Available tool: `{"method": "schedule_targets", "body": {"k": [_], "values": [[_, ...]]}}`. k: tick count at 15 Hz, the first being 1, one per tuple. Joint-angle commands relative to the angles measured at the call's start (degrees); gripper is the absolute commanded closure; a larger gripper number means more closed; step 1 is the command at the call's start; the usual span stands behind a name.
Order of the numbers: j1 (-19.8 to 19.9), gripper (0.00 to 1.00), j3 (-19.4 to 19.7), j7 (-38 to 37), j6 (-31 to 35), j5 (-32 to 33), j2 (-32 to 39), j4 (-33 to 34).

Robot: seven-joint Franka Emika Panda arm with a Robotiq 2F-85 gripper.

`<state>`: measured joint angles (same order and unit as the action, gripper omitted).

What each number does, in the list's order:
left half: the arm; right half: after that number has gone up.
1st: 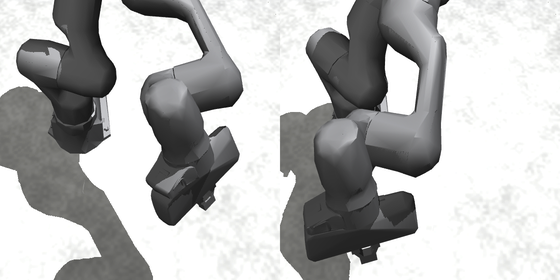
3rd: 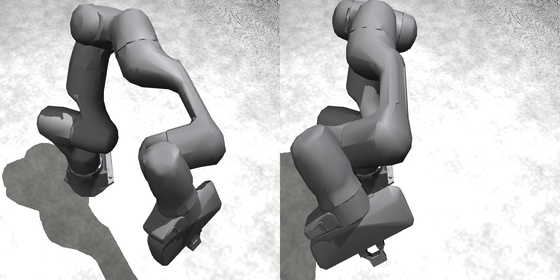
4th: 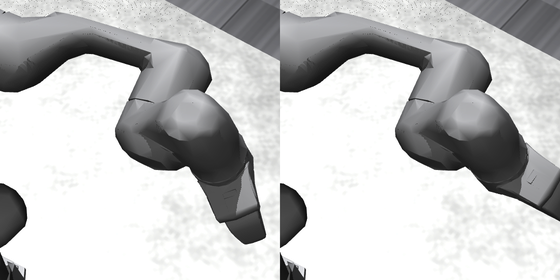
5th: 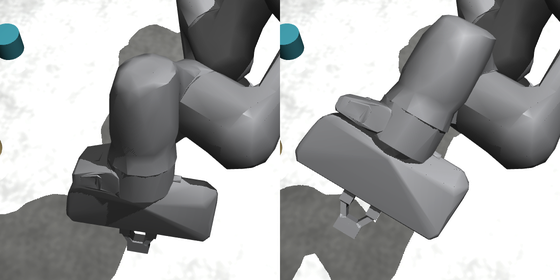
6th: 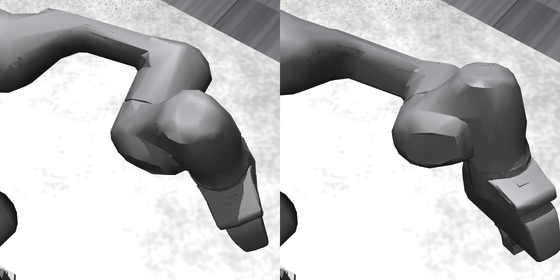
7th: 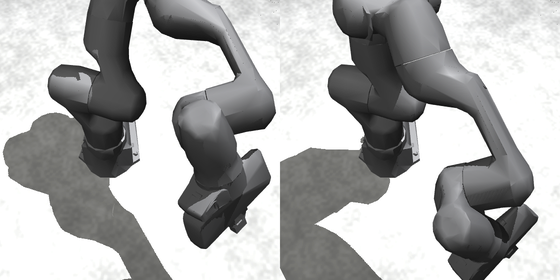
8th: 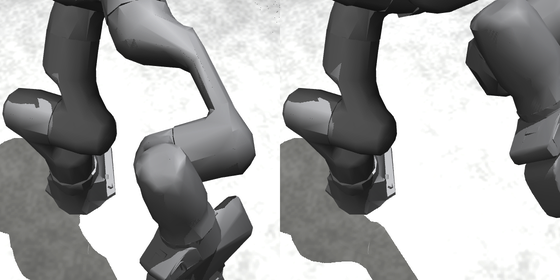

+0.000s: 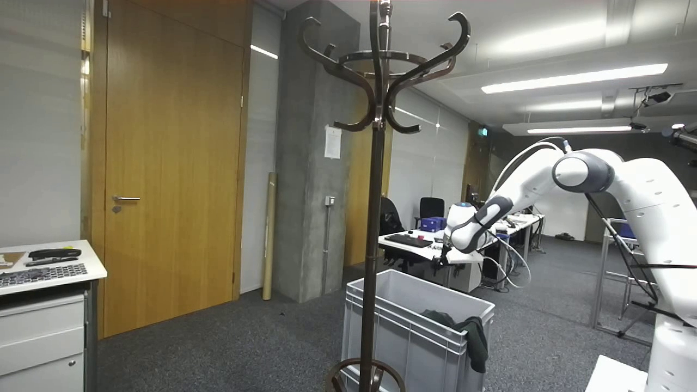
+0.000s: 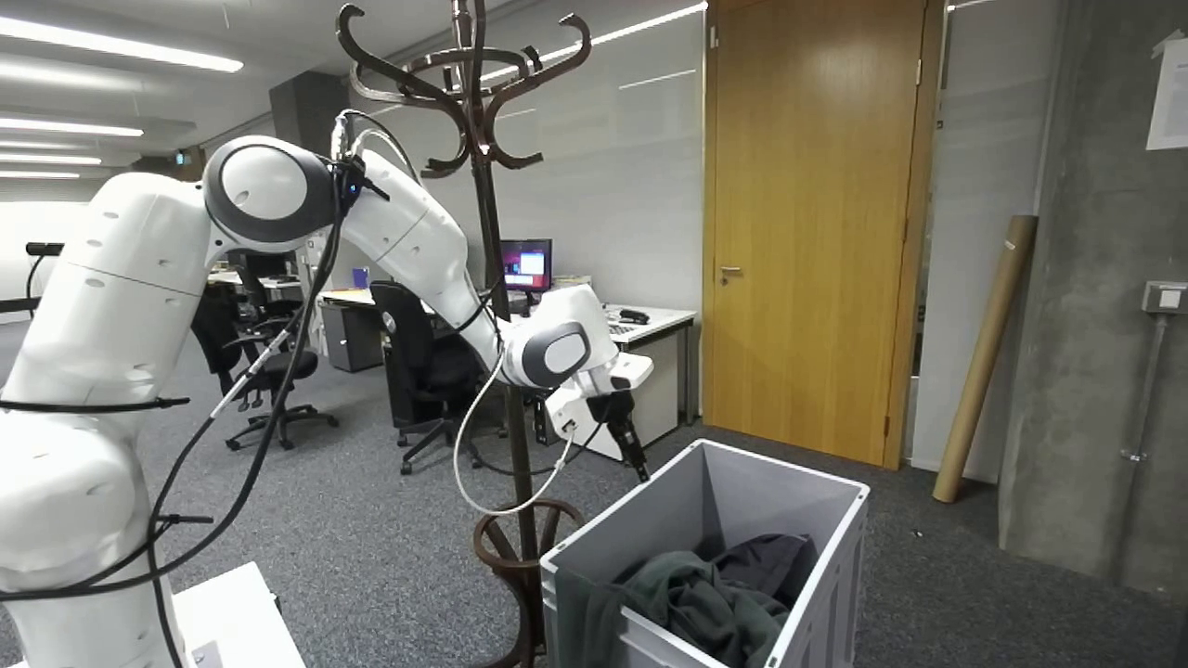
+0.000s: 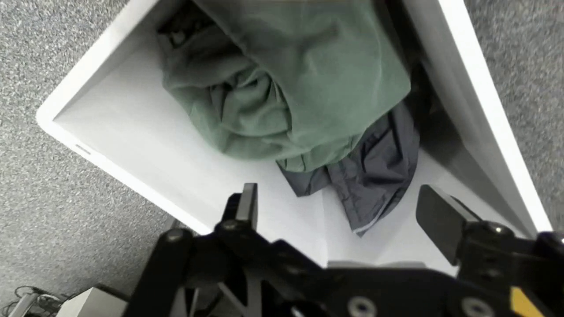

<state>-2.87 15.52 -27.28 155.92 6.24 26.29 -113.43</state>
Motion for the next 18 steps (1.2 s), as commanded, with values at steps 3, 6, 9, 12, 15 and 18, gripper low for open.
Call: {"method": "schedule_targets", "body": {"k": [3, 6, 9, 12, 15, 18], "values": [[-1.92, 0.00, 0.15, 3.55, 0.14, 2.73, -4.67, -12.28], [-2.13, 0.00, 1.08, 4.71, -1.74, 5.10, -6.07, -15.03], [-1.55, 0.00, 1.69, 9.71, -4.71, 11.07, -7.22, -17.75], [-1.52, 0.00, 2.91, 12.45, -6.20, 18.70, -6.98, -19.31], [-0.67, 0.00, 3.06, 16.20, -5.76, 25.36, -6.01, -19.60], [0.81, 0.00, 1.66, 22.54, -6.08, 28.85, -5.04, -18.42]]}}
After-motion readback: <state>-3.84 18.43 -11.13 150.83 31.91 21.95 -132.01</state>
